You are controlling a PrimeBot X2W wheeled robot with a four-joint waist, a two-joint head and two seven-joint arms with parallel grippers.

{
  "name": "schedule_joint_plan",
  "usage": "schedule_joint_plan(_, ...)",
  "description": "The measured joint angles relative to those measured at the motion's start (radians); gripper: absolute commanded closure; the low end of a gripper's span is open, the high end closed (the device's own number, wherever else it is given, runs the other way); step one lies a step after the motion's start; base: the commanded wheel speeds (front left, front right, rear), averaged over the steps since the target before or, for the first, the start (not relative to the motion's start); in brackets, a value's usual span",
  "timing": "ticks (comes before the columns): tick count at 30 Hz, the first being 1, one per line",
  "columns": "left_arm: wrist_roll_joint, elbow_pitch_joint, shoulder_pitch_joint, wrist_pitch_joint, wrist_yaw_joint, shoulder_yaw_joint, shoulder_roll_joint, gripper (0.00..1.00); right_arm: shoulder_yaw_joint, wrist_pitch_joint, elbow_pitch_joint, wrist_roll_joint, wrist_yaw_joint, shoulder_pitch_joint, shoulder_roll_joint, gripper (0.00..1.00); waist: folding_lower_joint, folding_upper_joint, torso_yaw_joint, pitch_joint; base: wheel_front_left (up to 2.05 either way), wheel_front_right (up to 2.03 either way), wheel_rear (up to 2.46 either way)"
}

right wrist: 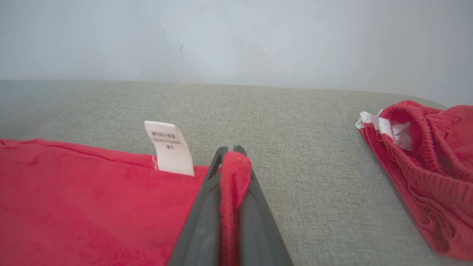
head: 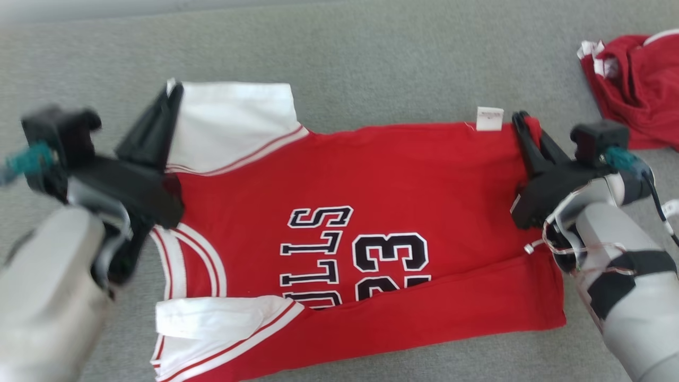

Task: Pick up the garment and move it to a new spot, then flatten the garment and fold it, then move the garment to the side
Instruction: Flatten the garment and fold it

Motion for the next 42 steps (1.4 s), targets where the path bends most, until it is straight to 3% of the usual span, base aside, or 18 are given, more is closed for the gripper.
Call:
schedule_joint_plan(8,-0.009,-0.213,0.227,-0.009,0.086,0.040,0.003,1.00,-0.050,-0.007,-0.117,0.007,0.000,0.118,-0.038,1.00,0.0000,0.0000,0.029,-0.045,0.00,0.00,0.00)
schedule_joint_plan(12,0.000,-0.308,0.353,-0.010,0.127,0.107,-0.006,1.00,-0.106,-0.007,-0.211,-0.015,0.000,0.214,-0.047,1.00,0.0000,0.0000,0.037,-0.067,0.00,0.00,0.00)
schedule_joint_plan(22,0.038,-0.390,0.607,-0.012,0.140,0.204,-0.086,1.00,-0.236,-0.007,-0.380,-0.054,0.000,0.435,-0.029,1.00,0.0001,0.0000,0.051,-0.110,0.00,0.00,0.00)
schedule_joint_plan(23,0.038,-0.388,0.623,-0.012,0.141,0.214,-0.097,1.00,-0.242,-0.007,-0.392,-0.056,0.000,0.453,-0.023,0.60,0.0001,0.0001,0.052,-0.114,0.00,0.00,0.00)
schedule_joint_plan(24,0.038,-0.386,0.639,-0.012,0.139,0.216,-0.104,1.00,-0.248,-0.007,-0.405,-0.058,0.000,0.469,-0.017,0.13,0.0001,0.0001,0.052,-0.117,0.00,0.00,0.00)
schedule_joint_plan(25,0.043,-0.385,0.656,-0.012,0.135,0.220,-0.112,0.58,-0.259,-0.007,-0.418,-0.058,0.000,0.484,-0.012,0.00,0.0001,0.0001,0.052,-0.120,0.00,0.00,0.00)
schedule_joint_plan(26,0.049,-0.385,0.669,-0.012,0.135,0.229,-0.123,0.09,-0.267,-0.007,-0.429,-0.058,0.000,0.499,-0.009,0.00,0.0001,0.0001,0.052,-0.123,0.00,0.00,0.00)
schedule_joint_plan(27,0.053,-0.385,0.679,-0.012,0.135,0.240,-0.132,0.00,-0.272,-0.007,-0.440,-0.058,0.000,0.513,-0.008,0.00,0.0002,0.0002,0.052,-0.126,0.00,0.00,0.00)
schedule_joint_plan(35,0.177,-0.411,0.734,-0.012,0.121,0.415,-0.204,0.00,-0.306,-0.007,-0.509,-0.055,0.000,0.588,-0.008,0.00,0.0002,0.0001,0.054,-0.143,0.00,0.00,0.00)
schedule_joint_plan(42,0.457,-0.454,0.770,-0.012,0.108,0.589,-0.277,0.00,-0.353,0.034,-0.456,-0.053,0.000,0.592,0.000,0.00,0.0002,0.0001,0.054,-0.150,0.00,0.00,0.00)
